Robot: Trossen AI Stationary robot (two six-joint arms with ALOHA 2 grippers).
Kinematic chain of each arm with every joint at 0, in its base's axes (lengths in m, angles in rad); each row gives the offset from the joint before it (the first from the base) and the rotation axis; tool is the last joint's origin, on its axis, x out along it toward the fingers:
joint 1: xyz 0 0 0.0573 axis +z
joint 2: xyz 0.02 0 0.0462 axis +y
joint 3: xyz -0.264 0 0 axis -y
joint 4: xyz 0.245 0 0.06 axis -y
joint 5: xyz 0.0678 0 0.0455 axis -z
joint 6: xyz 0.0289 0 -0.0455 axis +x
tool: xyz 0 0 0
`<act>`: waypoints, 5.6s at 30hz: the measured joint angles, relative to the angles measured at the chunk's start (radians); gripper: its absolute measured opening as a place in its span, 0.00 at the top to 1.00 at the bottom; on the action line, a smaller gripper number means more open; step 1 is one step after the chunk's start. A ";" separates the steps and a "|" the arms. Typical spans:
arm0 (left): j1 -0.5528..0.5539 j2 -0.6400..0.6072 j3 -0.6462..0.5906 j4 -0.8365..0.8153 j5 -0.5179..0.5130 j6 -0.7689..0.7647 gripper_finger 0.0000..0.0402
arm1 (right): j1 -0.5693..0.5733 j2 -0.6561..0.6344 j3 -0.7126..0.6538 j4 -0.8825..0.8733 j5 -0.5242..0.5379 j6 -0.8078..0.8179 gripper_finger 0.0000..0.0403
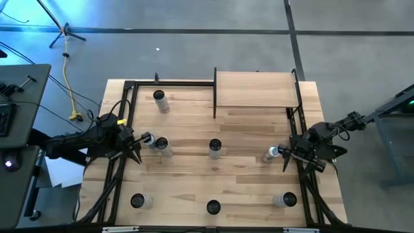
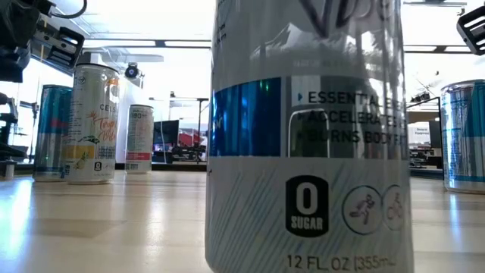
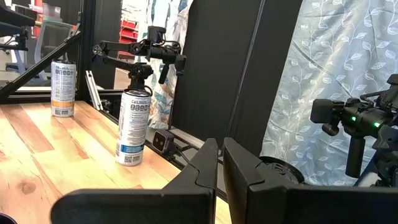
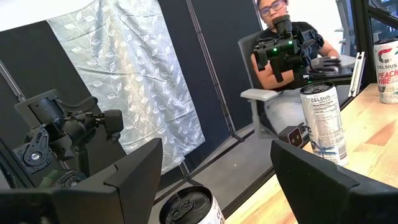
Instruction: Place canned beverage on shelf
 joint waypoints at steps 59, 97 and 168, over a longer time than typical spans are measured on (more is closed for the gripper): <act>0.000 0.000 0.000 0.000 0.000 0.000 0.99 | 0.000 0.000 0.000 0.000 0.000 0.000 0.29; 0.000 0.000 0.000 0.000 0.000 0.000 0.99 | -0.001 0.000 0.000 0.083 0.894 0.048 0.29; 0.000 0.000 0.000 0.000 0.000 0.000 0.99 | -0.020 1.275 0.919 -1.350 0.648 0.440 0.29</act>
